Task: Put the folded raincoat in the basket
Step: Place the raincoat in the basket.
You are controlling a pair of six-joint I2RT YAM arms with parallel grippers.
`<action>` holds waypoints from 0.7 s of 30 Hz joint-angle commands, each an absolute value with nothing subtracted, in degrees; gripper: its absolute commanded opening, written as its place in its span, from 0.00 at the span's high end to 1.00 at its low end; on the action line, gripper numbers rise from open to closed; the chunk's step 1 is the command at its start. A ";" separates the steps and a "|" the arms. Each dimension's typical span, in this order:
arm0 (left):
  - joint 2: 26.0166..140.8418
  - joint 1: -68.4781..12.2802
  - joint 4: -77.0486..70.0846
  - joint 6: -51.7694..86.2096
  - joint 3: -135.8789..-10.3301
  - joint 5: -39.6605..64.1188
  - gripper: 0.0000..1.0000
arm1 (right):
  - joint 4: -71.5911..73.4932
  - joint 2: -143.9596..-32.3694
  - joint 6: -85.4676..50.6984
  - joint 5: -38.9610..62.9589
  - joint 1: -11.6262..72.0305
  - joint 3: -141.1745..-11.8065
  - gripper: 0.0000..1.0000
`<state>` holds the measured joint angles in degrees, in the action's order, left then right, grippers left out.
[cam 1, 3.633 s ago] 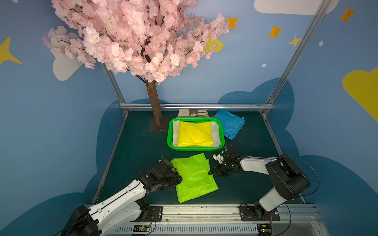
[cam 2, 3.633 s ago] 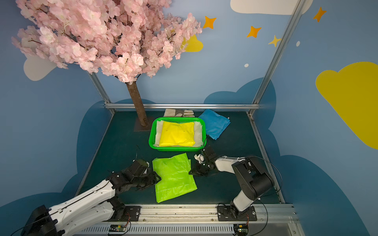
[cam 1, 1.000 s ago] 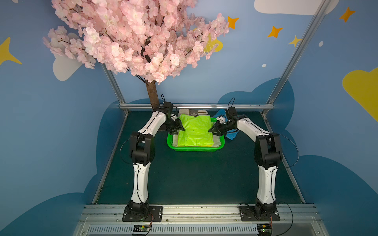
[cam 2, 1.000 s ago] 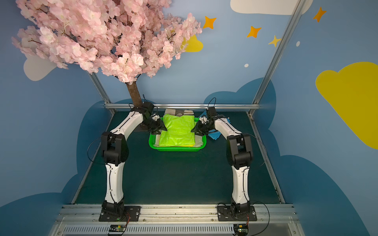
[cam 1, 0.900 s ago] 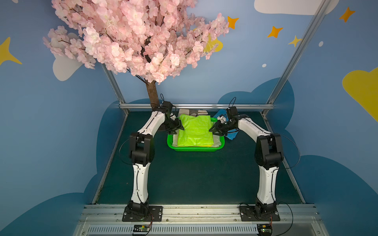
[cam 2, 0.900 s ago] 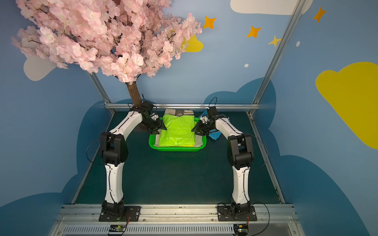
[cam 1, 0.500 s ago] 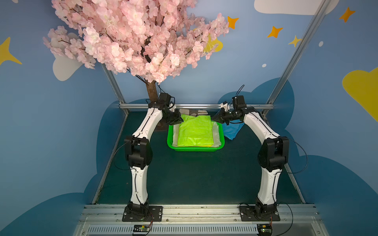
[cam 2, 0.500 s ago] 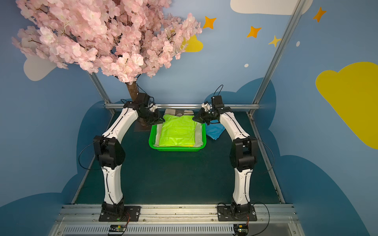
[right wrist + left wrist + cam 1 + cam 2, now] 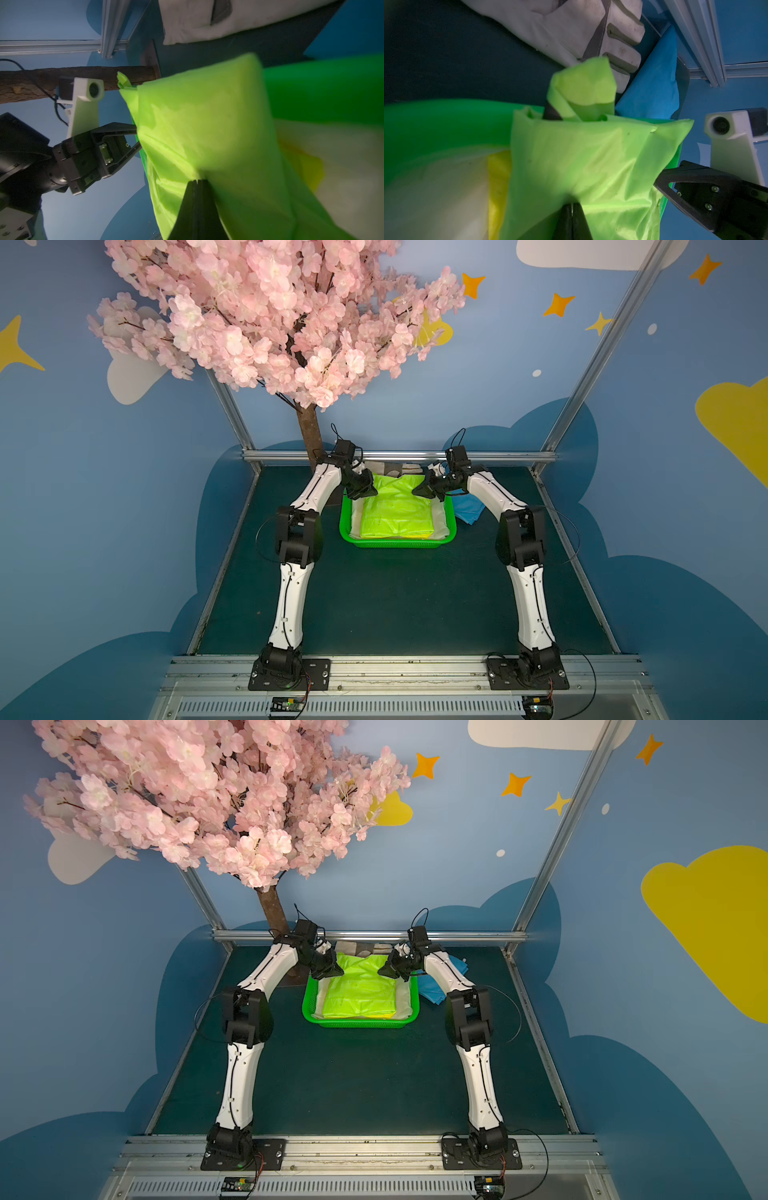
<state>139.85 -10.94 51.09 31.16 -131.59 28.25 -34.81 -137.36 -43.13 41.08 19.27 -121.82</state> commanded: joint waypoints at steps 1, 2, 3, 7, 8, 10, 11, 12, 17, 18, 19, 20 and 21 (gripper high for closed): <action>139.36 -10.75 53.06 30.76 -133.00 26.54 0.90 | -39.38 -137.12 -39.52 37.32 19.60 -123.75 1.00; 138.80 -10.79 53.28 30.69 -133.06 26.61 0.87 | -39.65 -137.01 -39.34 37.70 19.51 -123.72 1.00; 137.94 -10.81 53.71 30.70 -132.88 26.79 0.80 | -40.20 -136.37 -38.77 37.99 19.59 -123.61 1.00; 130.62 -11.63 53.50 30.06 -126.98 26.36 0.65 | -42.66 -128.77 -33.36 36.72 20.80 -119.34 1.00; 128.19 -11.88 53.09 30.23 -124.20 25.72 0.65 | -42.59 -126.33 -32.34 36.25 21.15 -116.95 1.00; 121.73 -12.62 49.88 30.66 -115.32 26.14 0.64 | -40.65 -120.82 -31.81 36.53 21.50 -109.93 1.00; 118.73 -12.89 47.45 31.12 -110.53 26.64 0.64 | -38.67 -118.54 -32.26 37.32 21.62 -106.34 1.00; 115.71 -13.36 44.52 31.84 -105.10 27.16 0.65 | -36.51 -116.21 -33.10 38.24 21.62 -102.39 1.00; 107.54 -14.89 38.38 32.61 -90.63 27.69 0.66 | -33.42 -111.33 -33.60 38.77 22.73 -91.85 1.00; 107.33 -15.06 37.91 32.63 -89.27 27.69 0.67 | -33.36 -111.31 -33.44 38.44 22.89 -90.82 1.00; 107.56 -15.05 37.80 32.54 -88.52 27.81 0.67 | -33.31 -111.43 -33.48 38.03 22.93 -90.13 1.00; 108.02 -15.12 37.79 32.57 -88.06 27.85 0.67 | -33.24 -111.68 -33.62 37.64 22.91 -89.54 1.00; 108.56 -15.09 37.80 32.40 -87.73 28.01 0.68 | -33.31 -112.28 -33.75 37.30 22.89 -89.26 1.00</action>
